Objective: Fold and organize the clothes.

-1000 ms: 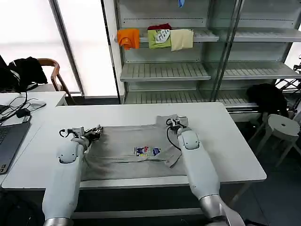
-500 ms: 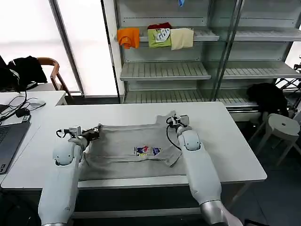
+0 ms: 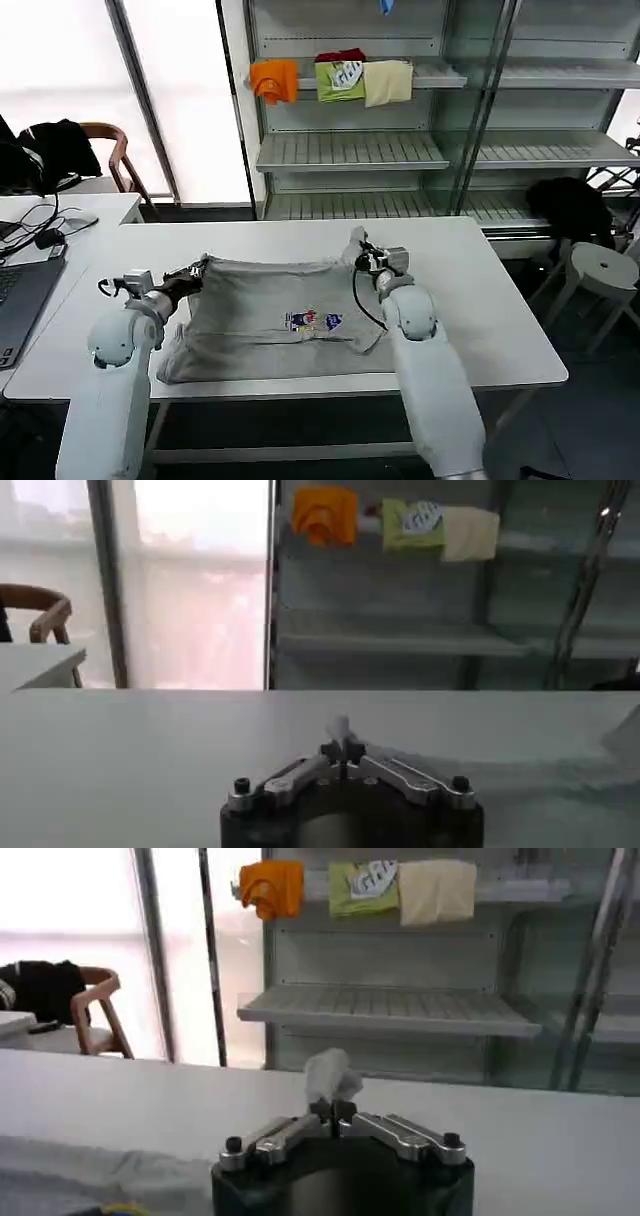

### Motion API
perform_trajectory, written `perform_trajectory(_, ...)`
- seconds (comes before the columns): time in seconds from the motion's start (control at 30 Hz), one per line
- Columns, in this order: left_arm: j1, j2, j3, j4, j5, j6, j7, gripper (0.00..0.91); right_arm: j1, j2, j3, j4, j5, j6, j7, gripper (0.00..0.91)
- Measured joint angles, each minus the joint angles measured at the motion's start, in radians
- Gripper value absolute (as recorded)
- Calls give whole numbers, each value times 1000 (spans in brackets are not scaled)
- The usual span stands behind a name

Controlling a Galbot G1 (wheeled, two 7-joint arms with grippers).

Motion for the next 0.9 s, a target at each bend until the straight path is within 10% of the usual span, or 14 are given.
perform_trajectory(0.9,340,87,-94,-265,-224,-5,43,10,-399,-63,35,387,-25,-19,-32,0)
